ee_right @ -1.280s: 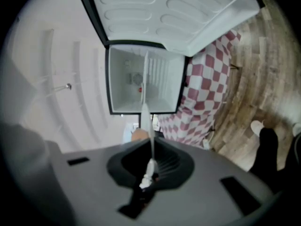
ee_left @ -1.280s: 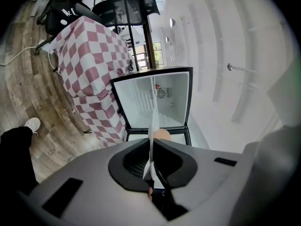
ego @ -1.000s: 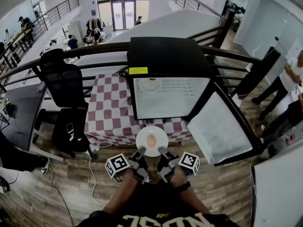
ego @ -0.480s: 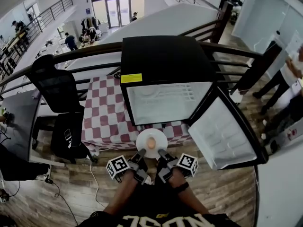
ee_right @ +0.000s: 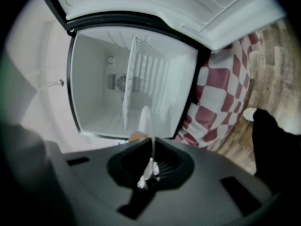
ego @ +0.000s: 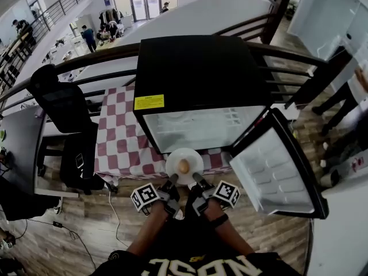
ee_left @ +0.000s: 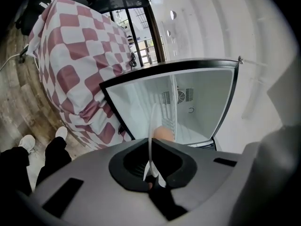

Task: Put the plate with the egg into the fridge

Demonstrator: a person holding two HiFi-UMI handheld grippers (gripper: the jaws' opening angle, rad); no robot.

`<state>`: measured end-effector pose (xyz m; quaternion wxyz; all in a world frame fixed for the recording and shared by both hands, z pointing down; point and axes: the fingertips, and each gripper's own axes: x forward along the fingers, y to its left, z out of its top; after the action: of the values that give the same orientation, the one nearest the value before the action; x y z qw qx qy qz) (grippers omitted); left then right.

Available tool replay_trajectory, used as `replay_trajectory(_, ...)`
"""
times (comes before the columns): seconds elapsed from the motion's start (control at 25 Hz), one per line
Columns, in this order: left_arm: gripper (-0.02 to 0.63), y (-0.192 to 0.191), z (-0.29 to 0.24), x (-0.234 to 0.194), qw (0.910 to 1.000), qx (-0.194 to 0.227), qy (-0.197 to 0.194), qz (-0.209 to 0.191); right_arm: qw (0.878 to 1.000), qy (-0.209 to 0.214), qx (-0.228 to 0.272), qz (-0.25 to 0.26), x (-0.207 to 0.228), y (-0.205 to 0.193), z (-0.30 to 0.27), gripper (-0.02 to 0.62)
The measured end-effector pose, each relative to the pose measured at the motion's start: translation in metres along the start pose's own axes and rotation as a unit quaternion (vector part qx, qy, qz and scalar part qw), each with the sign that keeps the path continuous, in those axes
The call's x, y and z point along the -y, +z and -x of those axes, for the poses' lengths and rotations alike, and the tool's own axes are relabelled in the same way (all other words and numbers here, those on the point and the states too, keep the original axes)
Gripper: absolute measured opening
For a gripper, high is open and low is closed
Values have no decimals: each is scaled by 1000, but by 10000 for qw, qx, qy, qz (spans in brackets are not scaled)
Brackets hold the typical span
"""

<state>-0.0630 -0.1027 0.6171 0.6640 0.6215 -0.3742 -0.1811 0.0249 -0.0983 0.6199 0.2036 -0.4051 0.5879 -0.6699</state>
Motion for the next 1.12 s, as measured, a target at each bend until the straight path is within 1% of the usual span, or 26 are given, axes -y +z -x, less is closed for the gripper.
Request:
replay_trajectory(0.16, 31, 9, -20, -14, 9998, 35, 48, 174, 9991, -24, -121, 415, 9, 14, -20, 29)
replay_trajectory(0.36, 31, 21, -41, -38, 9989, 201, 324, 290, 9967, -232, -178, 763, 30, 27, -43, 29)
replay_trajectory(0.56, 31, 34, -63, -57, 9968, 445, 541, 376, 9958, -400, -191, 796, 48, 45, -68, 31)
replay_trajectory(0.72, 32, 47, -80, -67, 9954, 629, 611, 390, 9949, -435, -210, 885, 56, 58, -89, 31)
replay_trajectory(0.96, 32, 67, -105, -78, 9939, 794, 721, 257, 9936, -562, -249, 948, 67, 76, -117, 34)
replay_trajectory(1.12, 32, 77, -115, -89, 9918, 958, 790, 308, 9923, -674, -251, 1007, 76, 84, -132, 34)
